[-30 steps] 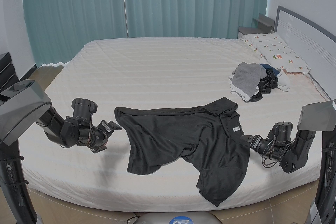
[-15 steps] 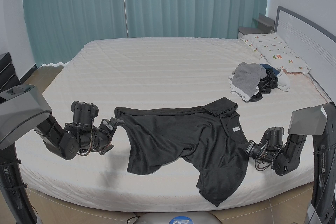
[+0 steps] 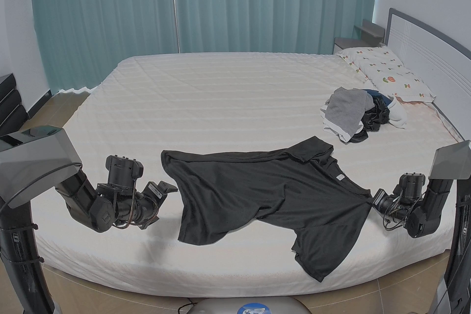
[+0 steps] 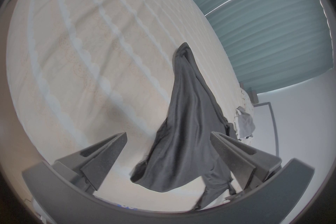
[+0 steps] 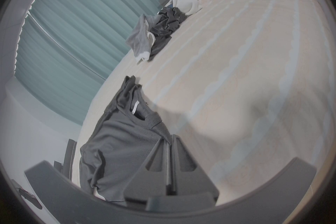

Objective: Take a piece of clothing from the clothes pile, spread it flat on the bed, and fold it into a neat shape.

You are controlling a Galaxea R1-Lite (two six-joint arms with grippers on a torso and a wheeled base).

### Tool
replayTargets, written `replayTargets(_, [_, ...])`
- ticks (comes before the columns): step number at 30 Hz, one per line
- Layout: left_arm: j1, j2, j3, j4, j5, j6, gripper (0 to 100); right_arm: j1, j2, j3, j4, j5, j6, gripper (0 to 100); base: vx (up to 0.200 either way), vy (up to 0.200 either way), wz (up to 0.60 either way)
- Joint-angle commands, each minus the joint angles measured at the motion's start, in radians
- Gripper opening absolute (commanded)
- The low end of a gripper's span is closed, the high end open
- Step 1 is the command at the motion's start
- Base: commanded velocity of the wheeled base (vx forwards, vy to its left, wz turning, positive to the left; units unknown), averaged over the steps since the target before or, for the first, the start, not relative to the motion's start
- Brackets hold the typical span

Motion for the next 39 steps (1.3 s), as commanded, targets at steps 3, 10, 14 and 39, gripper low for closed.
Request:
replayTargets(3, [-0.044, 0.044, 0.014, -0.001, 0.042, 0.034, 100, -0.071, -0.048, -0.001, -0.003, 0.013, -0.002, 0, 0.000, 0.000, 0.00])
replayTargets(10, [-0.109, 0.087, 0.017, -0.004, 0.124, 0.091, 100, -0.077, -0.045, -0.015, -0.005, 0.012, -0.002, 0, 0.000, 0.000, 0.00])
replayTargets(14, [-0.135, 0.107, 0.005, -0.004, 0.159, 0.109, 100, -0.095, -0.034, -0.034, -0.003, 0.013, -0.023, 0, 0.000, 0.000, 0.00])
replayTargets(39, [-0.222, 0.182, -0.061, 0.003, 0.263, 0.154, 100, -0.082, -0.028, -0.042, -0.005, 0.000, -0.021, 0, 0.000, 0.000, 0.00])
